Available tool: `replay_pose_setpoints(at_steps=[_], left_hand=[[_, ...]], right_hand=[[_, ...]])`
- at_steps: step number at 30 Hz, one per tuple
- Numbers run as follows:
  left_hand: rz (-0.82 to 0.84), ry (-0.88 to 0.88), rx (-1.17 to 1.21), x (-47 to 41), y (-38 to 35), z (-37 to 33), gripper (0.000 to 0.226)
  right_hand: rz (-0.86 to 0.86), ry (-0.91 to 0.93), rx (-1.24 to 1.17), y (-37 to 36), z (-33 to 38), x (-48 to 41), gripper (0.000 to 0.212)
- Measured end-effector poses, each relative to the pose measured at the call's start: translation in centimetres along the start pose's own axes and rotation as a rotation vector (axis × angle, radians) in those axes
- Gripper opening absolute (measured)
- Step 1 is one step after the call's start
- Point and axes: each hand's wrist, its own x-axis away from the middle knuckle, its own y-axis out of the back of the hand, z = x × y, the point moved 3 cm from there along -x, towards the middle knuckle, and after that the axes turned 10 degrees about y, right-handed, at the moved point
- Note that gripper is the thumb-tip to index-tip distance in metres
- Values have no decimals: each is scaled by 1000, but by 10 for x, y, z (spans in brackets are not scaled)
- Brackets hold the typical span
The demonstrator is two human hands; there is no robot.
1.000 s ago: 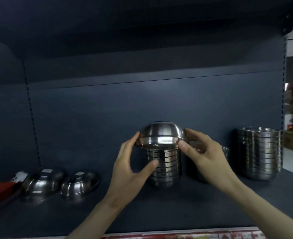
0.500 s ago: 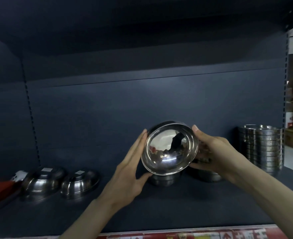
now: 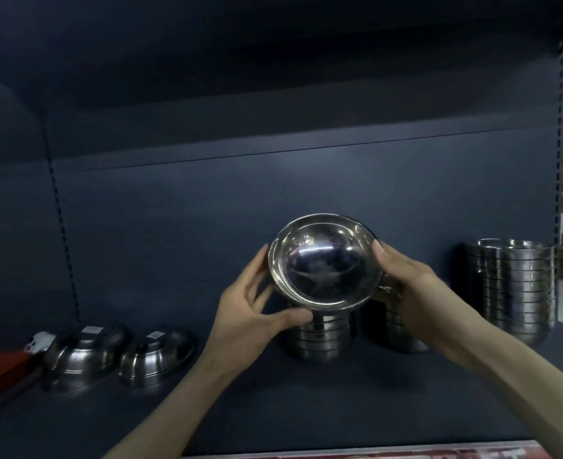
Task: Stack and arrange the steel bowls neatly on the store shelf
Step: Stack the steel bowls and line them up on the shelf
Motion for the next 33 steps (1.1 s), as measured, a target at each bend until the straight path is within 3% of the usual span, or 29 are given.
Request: replay_pose_setpoints(at_steps=[4, 8, 12, 15, 18, 20, 27, 33], left_hand=[[4, 26, 158, -8, 0, -2, 72], [-35, 65, 253, -14, 2, 6, 53], [-62, 76, 270, -17, -4, 13, 51], [-141, 61, 270, -26, -5, 14, 61], [-172, 44, 200, -39, -5, 13, 48], [-161, 43, 135, -50, -3, 16, 39], [-137, 90, 64, -87, 2, 46, 54], [-101, 151, -16, -96, 2, 72, 35]], right_hand=[[90, 30, -30, 0, -6, -1, 48], [63, 27, 0, 0, -20, -4, 47], [-29, 45, -29, 0, -32, -11, 45], [-122, 37, -48, 3, -46, -20, 73], [-190, 55, -68, 7, -56, -31, 90], [-200, 64, -66, 8, -59, -41, 89], [-180, 55, -3, 18, -87, -77, 92], [-143, 34, 99, 27, -118, -89, 85]])
